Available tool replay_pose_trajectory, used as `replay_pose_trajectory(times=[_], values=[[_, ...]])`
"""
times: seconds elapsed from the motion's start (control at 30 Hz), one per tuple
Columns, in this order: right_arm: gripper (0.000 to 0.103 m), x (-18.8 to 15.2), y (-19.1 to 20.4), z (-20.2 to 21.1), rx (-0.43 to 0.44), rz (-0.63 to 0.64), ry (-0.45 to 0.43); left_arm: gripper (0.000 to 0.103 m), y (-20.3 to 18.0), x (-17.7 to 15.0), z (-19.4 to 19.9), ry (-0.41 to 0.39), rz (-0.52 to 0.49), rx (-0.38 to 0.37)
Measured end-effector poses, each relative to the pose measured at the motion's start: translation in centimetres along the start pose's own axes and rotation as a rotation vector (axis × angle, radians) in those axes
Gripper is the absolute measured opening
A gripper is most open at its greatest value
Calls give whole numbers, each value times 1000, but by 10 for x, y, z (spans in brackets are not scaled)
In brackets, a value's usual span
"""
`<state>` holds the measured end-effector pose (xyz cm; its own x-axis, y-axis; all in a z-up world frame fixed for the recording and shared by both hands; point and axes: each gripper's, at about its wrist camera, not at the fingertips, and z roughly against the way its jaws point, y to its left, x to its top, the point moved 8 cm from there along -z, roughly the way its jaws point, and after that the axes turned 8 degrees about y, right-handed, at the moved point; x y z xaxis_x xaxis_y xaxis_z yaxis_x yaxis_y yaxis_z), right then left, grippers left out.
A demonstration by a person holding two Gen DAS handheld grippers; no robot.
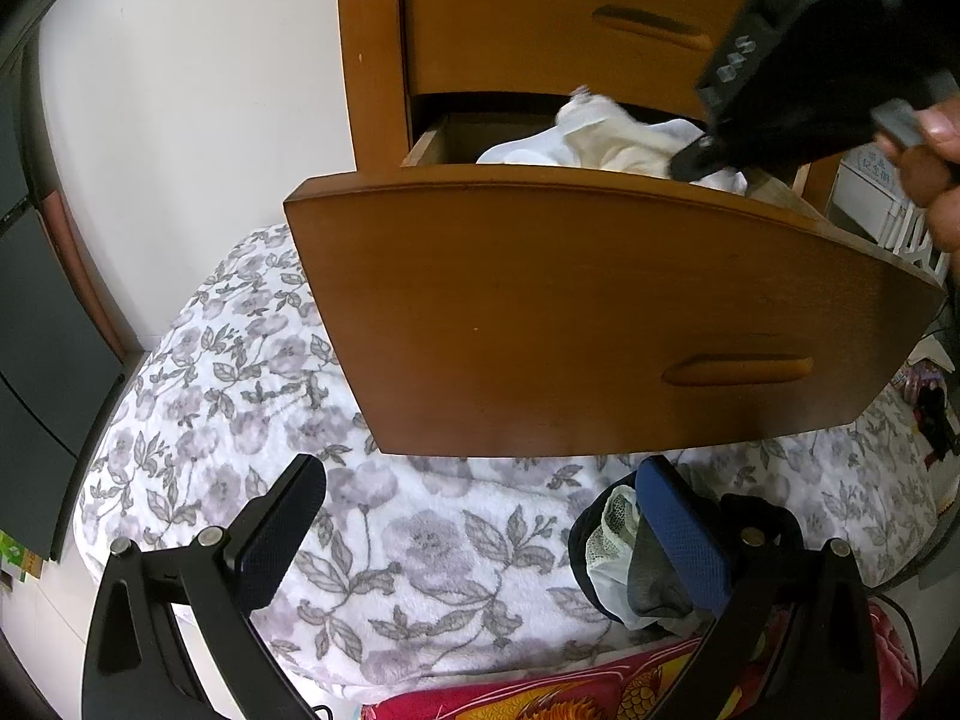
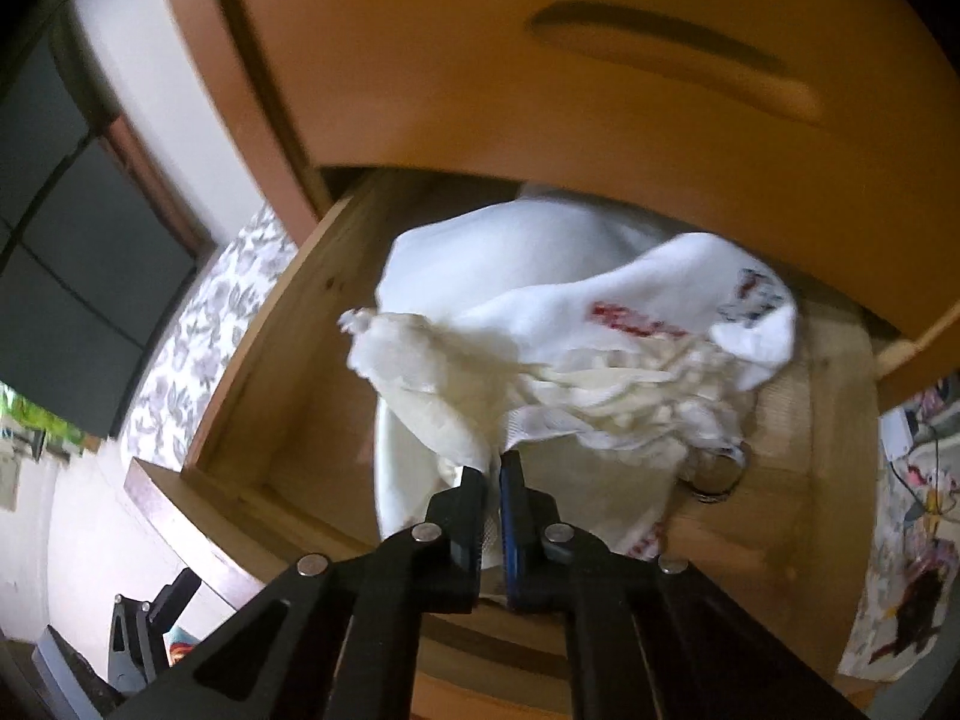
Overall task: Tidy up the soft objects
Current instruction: 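Lift the cream cloth up out of the drawer with the right tool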
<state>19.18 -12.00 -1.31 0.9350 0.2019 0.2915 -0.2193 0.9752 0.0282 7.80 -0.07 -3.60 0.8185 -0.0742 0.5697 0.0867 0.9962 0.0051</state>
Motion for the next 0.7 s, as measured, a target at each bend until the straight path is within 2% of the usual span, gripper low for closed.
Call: replay_pose_trajectory(times=[0.17,0.43,0.7], values=[[5,-8,-25,22,20,-73,-61,103,1,-1,0,1,3,2],[5,-28,-56,79,12,-170,-231,103,-1,0,-1,-3,-7,14],[5,-51,-75,135,73,-244,-386,103,-3,0,1,-14,-18,32]])
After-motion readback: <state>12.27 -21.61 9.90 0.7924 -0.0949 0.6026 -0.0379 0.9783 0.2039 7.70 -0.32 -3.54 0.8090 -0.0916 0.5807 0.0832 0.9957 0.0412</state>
